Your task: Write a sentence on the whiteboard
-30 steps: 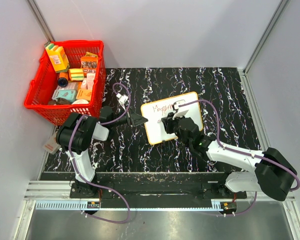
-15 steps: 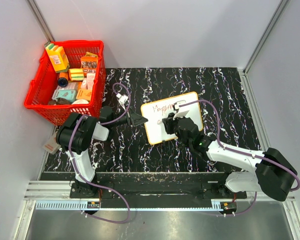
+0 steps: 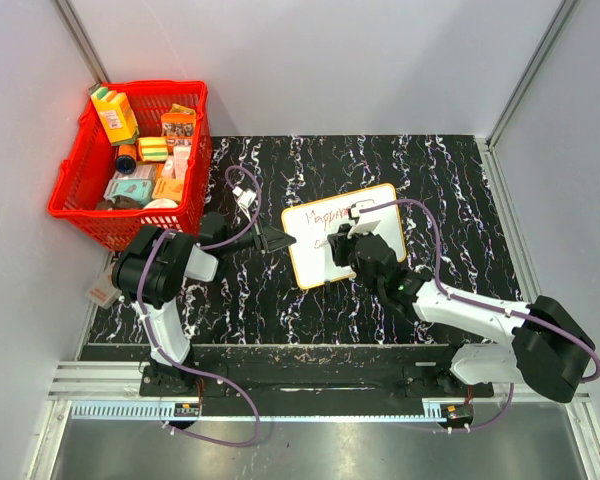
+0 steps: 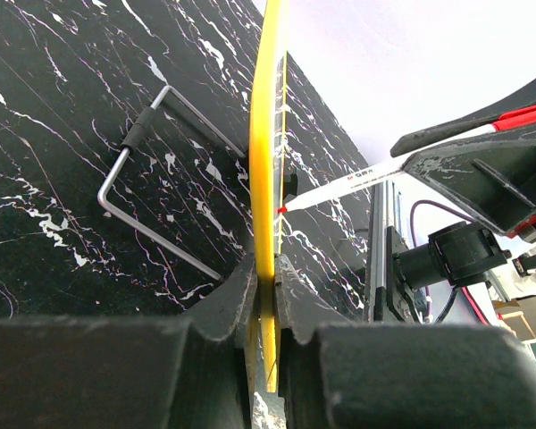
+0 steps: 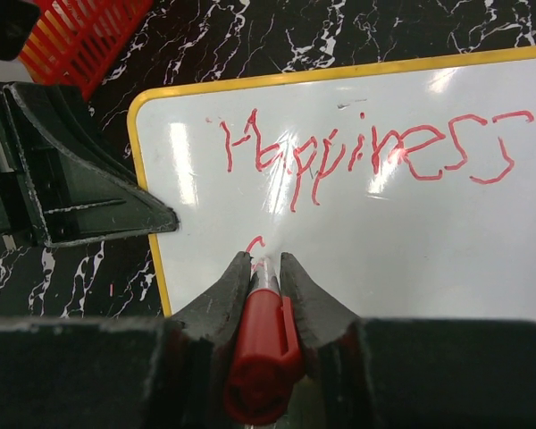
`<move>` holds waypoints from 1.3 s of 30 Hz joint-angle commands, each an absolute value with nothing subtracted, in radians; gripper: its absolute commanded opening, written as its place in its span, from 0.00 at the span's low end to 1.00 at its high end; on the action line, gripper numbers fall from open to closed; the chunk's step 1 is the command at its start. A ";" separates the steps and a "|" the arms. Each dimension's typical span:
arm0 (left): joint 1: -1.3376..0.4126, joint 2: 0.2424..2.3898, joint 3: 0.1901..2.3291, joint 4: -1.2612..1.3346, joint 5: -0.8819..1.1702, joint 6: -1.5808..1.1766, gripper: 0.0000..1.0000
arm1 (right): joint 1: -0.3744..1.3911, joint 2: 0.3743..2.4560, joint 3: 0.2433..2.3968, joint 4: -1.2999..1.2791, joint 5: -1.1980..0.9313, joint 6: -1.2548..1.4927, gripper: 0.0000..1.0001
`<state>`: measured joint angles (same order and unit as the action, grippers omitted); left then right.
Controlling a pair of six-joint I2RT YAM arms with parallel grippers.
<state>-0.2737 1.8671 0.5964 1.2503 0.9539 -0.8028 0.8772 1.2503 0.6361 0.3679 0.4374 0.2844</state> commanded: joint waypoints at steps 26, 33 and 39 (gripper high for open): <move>-0.282 1.841 0.627 1.347 0.988 -0.776 0.00 | 0.879 1.239 0.658 0.278 0.451 0.294 0.00; -0.284 1.839 0.626 1.347 0.988 -0.776 0.00 | 0.879 1.244 0.650 0.256 0.433 0.310 0.00; -0.284 1.839 0.626 1.347 0.988 -0.776 0.00 | 0.879 1.256 0.650 0.245 0.394 0.319 0.00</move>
